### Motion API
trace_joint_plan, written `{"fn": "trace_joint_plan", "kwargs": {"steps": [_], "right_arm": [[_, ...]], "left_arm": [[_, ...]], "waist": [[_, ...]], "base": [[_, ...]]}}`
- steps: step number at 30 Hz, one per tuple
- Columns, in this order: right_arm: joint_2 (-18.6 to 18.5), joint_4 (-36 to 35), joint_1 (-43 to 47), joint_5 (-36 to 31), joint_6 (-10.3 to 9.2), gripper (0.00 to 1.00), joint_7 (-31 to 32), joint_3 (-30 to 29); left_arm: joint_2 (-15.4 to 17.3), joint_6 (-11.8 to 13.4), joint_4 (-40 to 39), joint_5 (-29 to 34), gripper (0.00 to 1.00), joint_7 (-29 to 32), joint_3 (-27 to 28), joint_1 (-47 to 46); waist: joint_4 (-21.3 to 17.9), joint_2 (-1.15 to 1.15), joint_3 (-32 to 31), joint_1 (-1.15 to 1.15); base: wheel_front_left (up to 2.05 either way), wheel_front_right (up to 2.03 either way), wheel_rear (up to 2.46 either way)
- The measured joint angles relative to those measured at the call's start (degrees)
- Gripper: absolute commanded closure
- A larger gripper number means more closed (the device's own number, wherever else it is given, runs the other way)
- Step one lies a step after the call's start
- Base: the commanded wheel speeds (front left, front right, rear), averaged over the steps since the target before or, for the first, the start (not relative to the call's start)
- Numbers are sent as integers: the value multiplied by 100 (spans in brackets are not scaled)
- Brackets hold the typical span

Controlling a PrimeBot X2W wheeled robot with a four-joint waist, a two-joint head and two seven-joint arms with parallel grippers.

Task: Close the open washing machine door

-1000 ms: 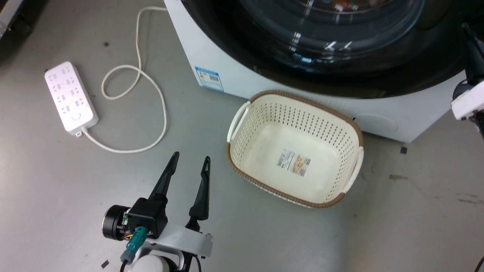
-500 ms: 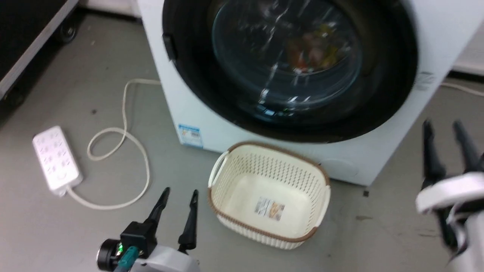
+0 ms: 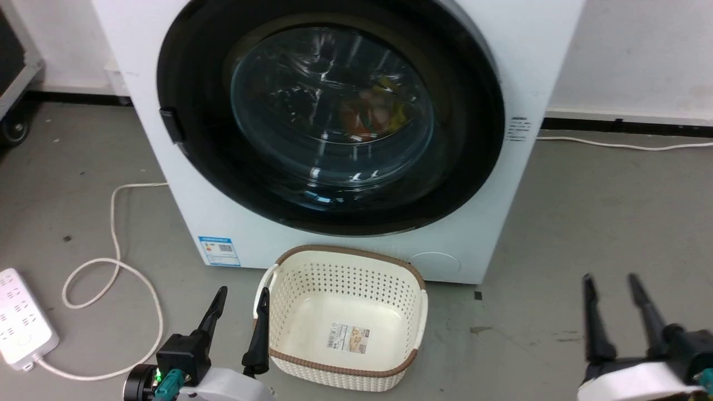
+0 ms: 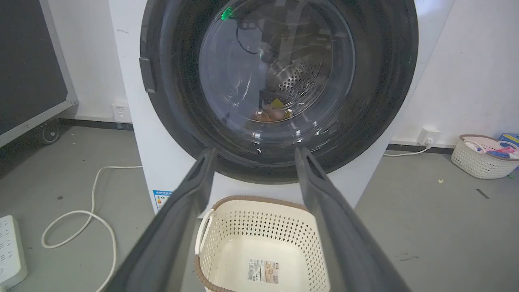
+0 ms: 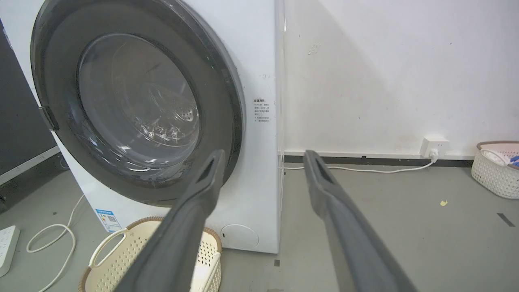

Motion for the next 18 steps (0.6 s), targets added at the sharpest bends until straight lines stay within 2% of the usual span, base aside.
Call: {"fn": "trace_joint_plan", "kwargs": {"steps": [6, 14, 15, 18], "right_arm": [[15, -1, 177, 69, 1, 0, 0, 225], [15, -4, 176, 103, 0, 0, 0, 280], [15, -2, 173, 102, 1, 100, 4, 282], [15, -1, 170, 102, 1, 100, 7, 281]], "left_arm": [[-3, -16, -26, -51, 0, 0, 69, -1], [-3, 82, -13, -75, 0, 0, 115, 59], [-3, 84, -4, -81, 100, 9, 114, 62], [-5, 84, -5, -83, 100, 9, 107, 61]], "waist": [[-141, 0, -37, 0], [-67, 0, -21, 1], [-58, 0, -18, 1], [-57, 0, -17, 1]], "base": [[0, 0, 0], [0, 0, 0], [0, 0, 0], [0, 0, 0]]}}
